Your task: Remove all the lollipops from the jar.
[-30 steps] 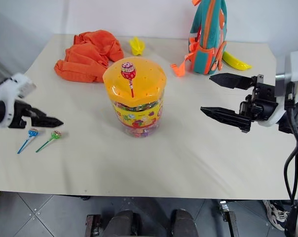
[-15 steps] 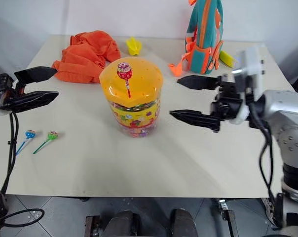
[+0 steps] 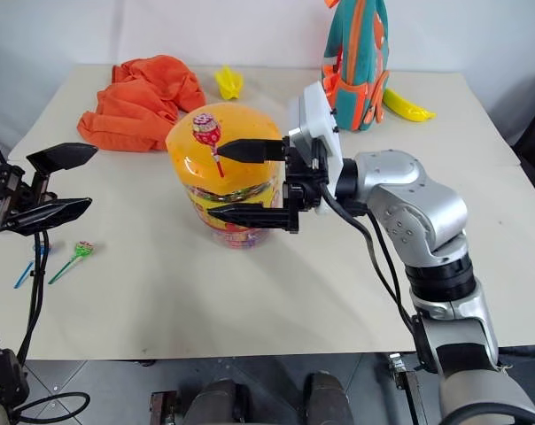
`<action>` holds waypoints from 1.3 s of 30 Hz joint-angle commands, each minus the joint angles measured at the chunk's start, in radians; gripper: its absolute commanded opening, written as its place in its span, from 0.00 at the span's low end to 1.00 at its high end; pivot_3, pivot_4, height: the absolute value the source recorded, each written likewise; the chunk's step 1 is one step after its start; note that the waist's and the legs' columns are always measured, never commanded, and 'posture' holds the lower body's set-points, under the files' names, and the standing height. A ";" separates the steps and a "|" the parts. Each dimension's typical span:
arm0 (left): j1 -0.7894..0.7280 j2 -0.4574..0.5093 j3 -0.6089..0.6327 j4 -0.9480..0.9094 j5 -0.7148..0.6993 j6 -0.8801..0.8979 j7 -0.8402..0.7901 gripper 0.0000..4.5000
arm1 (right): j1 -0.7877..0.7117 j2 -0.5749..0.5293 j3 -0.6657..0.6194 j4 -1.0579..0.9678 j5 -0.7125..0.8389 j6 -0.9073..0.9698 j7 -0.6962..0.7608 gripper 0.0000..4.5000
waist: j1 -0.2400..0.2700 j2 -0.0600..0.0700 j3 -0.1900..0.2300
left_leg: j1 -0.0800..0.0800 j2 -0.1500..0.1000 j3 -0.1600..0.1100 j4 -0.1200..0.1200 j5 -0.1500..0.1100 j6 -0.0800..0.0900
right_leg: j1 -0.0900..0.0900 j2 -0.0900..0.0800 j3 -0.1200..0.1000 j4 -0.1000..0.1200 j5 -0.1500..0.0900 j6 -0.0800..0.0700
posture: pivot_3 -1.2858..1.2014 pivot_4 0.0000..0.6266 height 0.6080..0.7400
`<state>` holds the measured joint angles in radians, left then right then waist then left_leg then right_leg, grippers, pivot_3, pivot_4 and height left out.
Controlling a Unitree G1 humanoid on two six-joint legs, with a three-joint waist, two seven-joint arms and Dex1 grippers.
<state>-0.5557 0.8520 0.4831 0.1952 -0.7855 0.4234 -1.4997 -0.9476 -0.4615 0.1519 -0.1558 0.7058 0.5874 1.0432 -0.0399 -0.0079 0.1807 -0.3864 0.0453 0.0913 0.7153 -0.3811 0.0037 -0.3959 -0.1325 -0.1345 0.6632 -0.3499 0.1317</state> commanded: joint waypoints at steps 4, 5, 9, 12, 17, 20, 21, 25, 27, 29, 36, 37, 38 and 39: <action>0.036 0.028 0.050 -0.070 -0.049 -0.005 0.005 1.00 | -0.043 0.051 -0.012 0.041 -0.041 -0.049 0.028 0.65 | -0.011 0.000 0.000 | 0.000 0.000 0.000 0.000 0.000 0.000 | 0.000 0.000 0.000 0.000 0.000 0.000 | 0.52 0.24 1.00; 0.040 0.028 0.052 -0.076 -0.052 -0.003 0.008 1.00 | -0.048 0.057 -0.013 0.048 -0.045 -0.052 0.031 0.57 | -0.013 0.000 0.000 | 0.000 0.000 -0.001 0.000 0.000 0.000 | 0.000 0.000 0.000 0.000 0.000 0.000 | 0.52 0.24 1.00; 0.050 0.028 0.055 -0.090 -0.066 -0.002 0.017 1.00 | -0.070 0.076 -0.025 0.075 -0.059 -0.064 0.038 0.27 | -0.020 0.000 0.000 | 0.000 0.000 -0.001 -0.001 0.000 0.000 | 0.000 0.000 0.000 0.000 0.000 0.000 | 0.52 0.24 1.00; 0.050 0.028 0.052 -0.089 -0.070 -0.003 0.017 1.00 | -0.098 0.090 -0.047 0.103 -0.063 -0.079 0.038 0.05 | -0.022 0.000 0.000 | 0.000 0.000 -0.001 -0.001 0.000 0.000 | 0.000 0.000 0.000 0.000 0.000 0.000 | 0.52 0.24 1.00; 0.044 0.029 0.044 -0.085 -0.074 -0.003 0.015 1.00 | -0.176 0.100 -0.101 0.167 -0.062 -0.103 0.020 0.01 | -0.022 0.000 0.000 | 0.000 0.000 -0.001 -0.001 0.000 0.000 | 0.000 0.000 0.000 0.000 0.000 0.000 | 0.52 0.24 1.00; 0.043 0.029 0.041 -0.086 -0.076 0.001 0.013 1.00 | -0.245 0.093 -0.153 0.231 -0.063 -0.121 -0.002 0.01 | -0.021 0.000 0.000 | 0.000 0.000 -0.001 -0.001 0.000 0.000 | 0.000 0.000 0.000 0.000 0.000 0.000 | 0.52 0.24 1.00; 0.045 0.029 0.041 -0.089 -0.078 0.004 0.013 1.00 | -0.266 0.084 -0.172 0.252 -0.063 -0.123 -0.008 0.01 | -0.021 0.000 0.000 | 0.000 0.000 -0.001 -0.001 0.000 0.000 | 0.000 0.000 0.000 0.000 0.000 0.000 | 0.52 0.24 1.00; 0.052 0.039 0.045 -0.092 -0.085 0.020 0.008 1.00 | -0.310 -0.024 -0.213 0.317 -0.089 -0.040 -0.031 0.01 | -0.019 0.000 0.000 | 0.000 0.000 -0.002 -0.001 0.000 0.000 | 0.000 0.000 0.001 0.001 0.000 0.000 | 0.52 0.24 1.00; 0.062 0.049 0.051 -0.090 -0.085 0.029 0.003 1.00 | -0.313 -0.094 -0.224 0.336 -0.095 0.022 -0.038 0.01 | -0.016 0.000 0.000 | 0.000 0.000 -0.002 -0.001 0.000 0.000 | 0.000 0.000 0.001 0.001 0.000 0.000 | 0.52 0.24 1.00; 0.082 0.066 0.062 -0.089 -0.083 0.037 -0.002 1.00 | -0.304 -0.191 -0.220 0.353 -0.109 0.111 -0.034 0.01 | -0.017 0.000 0.000 | 0.000 -0.001 -0.001 -0.002 0.000 0.000 | 0.000 0.000 0.002 0.000 0.000 0.000 | 0.52 0.24 1.00; 0.149 0.106 0.085 -0.083 -0.085 0.071 -0.007 1.00 | -0.140 -0.484 -0.085 0.428 -0.279 0.303 -0.007 0.01 | -0.016 0.000 0.000 | 0.000 0.000 0.001 -0.004 0.000 0.000 | 0.000 0.000 0.002 -0.001 0.000 0.000 | 0.52 0.24 1.00; 0.157 0.108 0.085 -0.085 -0.087 0.077 -0.009 1.00 | -0.114 -0.504 -0.075 0.439 -0.297 0.313 -0.006 0.01 | -0.016 0.000 0.000 | 0.000 0.000 0.002 -0.005 0.000 0.000 | 0.000 -0.001 0.002 -0.003 0.000 0.000 | 0.52 0.24 1.00; 0.162 0.107 0.086 -0.086 -0.088 0.080 -0.008 1.00 | -0.088 -0.514 -0.074 0.450 -0.311 0.312 -0.012 0.01 | -0.016 0.000 0.000 | 0.000 0.000 0.002 -0.005 0.000 0.000 | 0.000 -0.001 0.002 -0.003 0.000 0.000 | 0.52 0.24 1.00; 0.167 0.105 0.085 -0.088 -0.091 0.083 -0.007 1.00 | -0.057 -0.522 -0.069 0.465 -0.332 0.305 -0.018 0.01 | -0.016 0.001 0.000 | 0.000 0.000 0.003 -0.005 0.000 0.000 | 0.000 -0.001 0.002 -0.003 0.000 0.000 | 0.52 0.24 1.00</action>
<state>-0.3928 0.9441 0.5427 0.1298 -0.8499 0.5025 -1.4992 -1.0009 -0.9515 0.0968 0.3160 0.3989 0.8990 1.0287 -0.0554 -0.0073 0.1810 -0.3866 0.0450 0.0951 0.7100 -0.3811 0.0037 -0.3963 -0.1338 -0.1318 0.6590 -0.3499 0.1317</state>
